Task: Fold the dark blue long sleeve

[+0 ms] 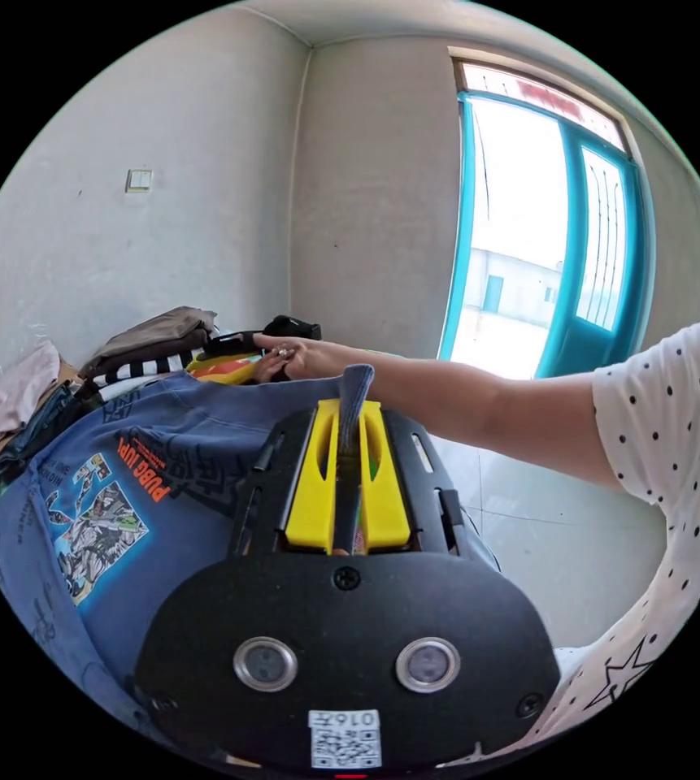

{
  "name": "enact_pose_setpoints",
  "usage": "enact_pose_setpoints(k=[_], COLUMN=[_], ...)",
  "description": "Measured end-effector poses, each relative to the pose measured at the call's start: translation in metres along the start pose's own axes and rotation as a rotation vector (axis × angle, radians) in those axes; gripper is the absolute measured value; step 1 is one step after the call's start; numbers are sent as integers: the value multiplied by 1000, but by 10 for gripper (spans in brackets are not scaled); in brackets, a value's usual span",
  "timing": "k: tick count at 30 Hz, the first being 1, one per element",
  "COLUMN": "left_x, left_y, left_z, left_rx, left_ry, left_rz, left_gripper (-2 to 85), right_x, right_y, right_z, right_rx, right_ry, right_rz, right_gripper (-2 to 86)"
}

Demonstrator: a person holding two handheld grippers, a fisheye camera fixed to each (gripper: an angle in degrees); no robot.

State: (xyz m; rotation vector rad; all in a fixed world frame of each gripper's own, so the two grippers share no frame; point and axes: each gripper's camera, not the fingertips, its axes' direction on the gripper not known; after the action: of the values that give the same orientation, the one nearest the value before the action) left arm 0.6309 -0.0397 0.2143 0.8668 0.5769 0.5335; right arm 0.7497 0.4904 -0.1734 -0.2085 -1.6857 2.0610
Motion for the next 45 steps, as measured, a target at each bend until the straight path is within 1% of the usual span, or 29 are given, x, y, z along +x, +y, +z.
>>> enact_pose_setpoints(k=[6,9,14,16,17,19,22,24,33,37,41,45], left_x=[-22,-40,-74,-99,-107,-148,-198,-216,-236,-241,-241,-235], left_y=[5,10,27,42,47,73,106,121,147,157,161,165], left_z=[-27,-48,-91,-124,-133,-171,-206,-218,-254,-272,-283,-297], left_rx=[34,71,148,240,269,387,446,441,412,426,414,396], left_ry=[-10,-18,-10,-60,-74,-110,-97,-83,-117,-109,-70,-71], left_rz=[-23,-55,-120,-221,-257,-439,-616,-674,-661,-649,-601,-540], left_gripper=[31,26,20,16,14,7,-2,-4,-5,-5,-5,-4], right_x=[-40,-67,-117,-130,-132,-134,-136,-139,-162,-171,-169,-169], right_y=[-51,-63,-63,-64,-64,-66,-69,-71,-71,-70,-72,-76], right_z=[34,49,63,71,71,77,88,94,124,121,136,176], right_rx=[-65,-102,-161,-203,-205,-223,-239,-225,-248,-178,-149,-154], right_ry=[86,185,354,421,421,342,263,252,199,307,275,224], right_rz=[-30,-78,-199,-216,-212,-187,-163,-146,-139,-103,-64,-49], right_gripper=[70,31,21,24,25,37,63,79,135,167,170,162])
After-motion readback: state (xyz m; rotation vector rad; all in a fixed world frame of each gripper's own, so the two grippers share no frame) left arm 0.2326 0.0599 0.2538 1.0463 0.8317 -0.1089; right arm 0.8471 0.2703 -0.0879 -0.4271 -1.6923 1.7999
